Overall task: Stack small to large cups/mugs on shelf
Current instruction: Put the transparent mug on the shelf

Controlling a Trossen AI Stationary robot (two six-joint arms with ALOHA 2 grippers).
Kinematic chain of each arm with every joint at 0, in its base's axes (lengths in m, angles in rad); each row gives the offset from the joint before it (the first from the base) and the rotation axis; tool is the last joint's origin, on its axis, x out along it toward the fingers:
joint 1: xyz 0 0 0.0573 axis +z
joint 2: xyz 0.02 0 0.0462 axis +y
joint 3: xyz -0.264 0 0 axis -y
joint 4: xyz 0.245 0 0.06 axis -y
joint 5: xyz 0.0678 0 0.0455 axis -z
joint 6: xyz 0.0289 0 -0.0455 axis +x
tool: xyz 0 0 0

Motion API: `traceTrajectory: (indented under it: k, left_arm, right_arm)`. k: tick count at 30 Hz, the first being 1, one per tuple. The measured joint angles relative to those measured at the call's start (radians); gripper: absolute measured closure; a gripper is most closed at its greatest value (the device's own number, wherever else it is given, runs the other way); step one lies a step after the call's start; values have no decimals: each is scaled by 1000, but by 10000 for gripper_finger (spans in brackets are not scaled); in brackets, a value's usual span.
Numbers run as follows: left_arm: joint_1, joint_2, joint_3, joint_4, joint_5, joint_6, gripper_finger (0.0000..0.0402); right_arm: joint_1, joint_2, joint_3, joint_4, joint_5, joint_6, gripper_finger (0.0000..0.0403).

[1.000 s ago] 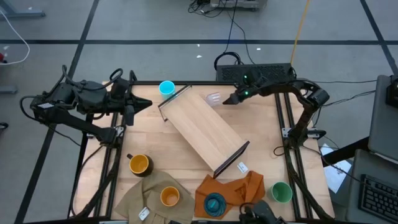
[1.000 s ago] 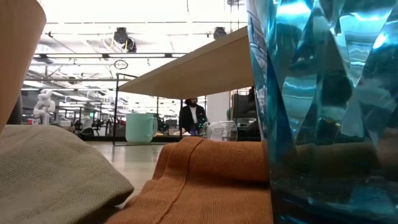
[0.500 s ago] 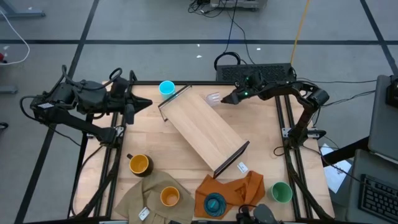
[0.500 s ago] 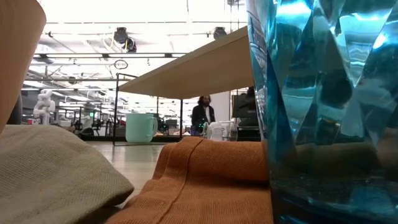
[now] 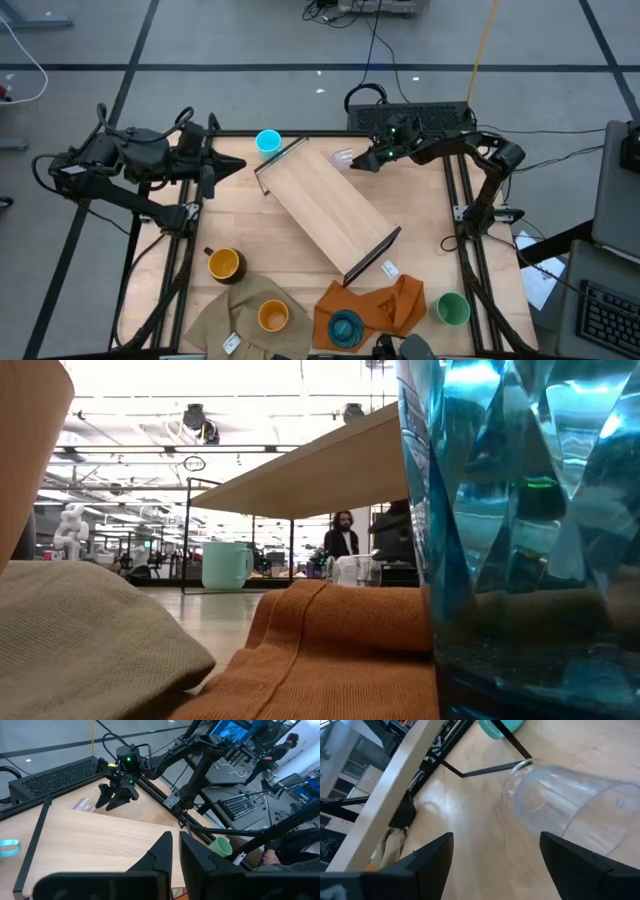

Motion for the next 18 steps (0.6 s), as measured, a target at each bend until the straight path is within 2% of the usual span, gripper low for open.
traceTrajectory:
  k: [6,10,13,15,18]
  left_arm:
    - [0,0,0,1,10,-4,369]
    - [0,0,0,2,37,-18,369]
    - [0,0,0,1,52,-21,369]
    - [0,0,0,1,52,-21,369]
    - [0,0,0,1,52,-18,369]
  right_arm:
    - [13,54,0,36,-1,7,121]
    - [15,58,0,71,-4,16,142]
    - [13,58,0,129,-63,81,152]
    - [14,48,0,141,-104,106,151]
    - [13,30,0,106,-86,44,139]
